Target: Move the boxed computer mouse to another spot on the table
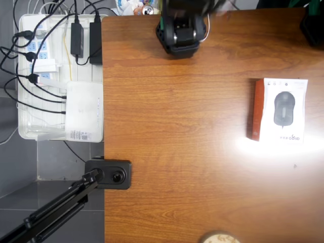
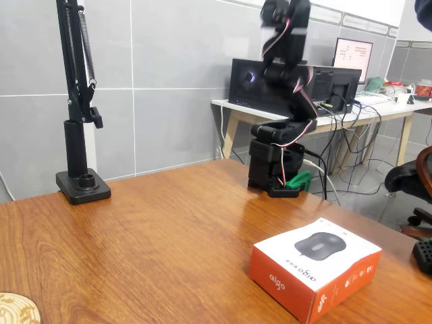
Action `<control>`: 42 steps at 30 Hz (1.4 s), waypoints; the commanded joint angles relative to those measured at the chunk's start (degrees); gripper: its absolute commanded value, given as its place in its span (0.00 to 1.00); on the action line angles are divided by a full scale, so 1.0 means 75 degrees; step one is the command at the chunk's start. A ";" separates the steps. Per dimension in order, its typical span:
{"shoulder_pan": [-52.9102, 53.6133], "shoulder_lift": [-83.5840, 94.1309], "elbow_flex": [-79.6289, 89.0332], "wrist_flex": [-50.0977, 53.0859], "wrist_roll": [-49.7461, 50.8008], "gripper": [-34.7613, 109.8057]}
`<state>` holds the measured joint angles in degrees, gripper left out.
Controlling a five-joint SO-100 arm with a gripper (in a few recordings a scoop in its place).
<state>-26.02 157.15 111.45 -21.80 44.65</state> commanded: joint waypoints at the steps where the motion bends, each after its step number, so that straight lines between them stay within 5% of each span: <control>1: -0.1992 -0.5086 -0.5707 0.3504 0.0422 0.25; 5: -0.2906 -0.8227 -0.9105 0.5438 -0.0469 0.29; 9: -0.3375 -0.8285 -0.7816 0.6762 0.0211 0.34; 11: -0.3820 -0.8273 -0.7313 0.7336 0.1477 0.61; 14: -0.4184 -0.8309 -0.5918 0.6703 0.1383 0.96; 27: -0.4535 -0.6809 -0.0234 0.6773 -0.0867 0.96; 32: -0.4512 -0.7113 0.0164 0.6223 -0.1805 0.96; 42: -0.4699 -0.8473 -0.0281 0.5824 -0.1617 0.96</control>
<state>-60.47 95.27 112.32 22.68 31.99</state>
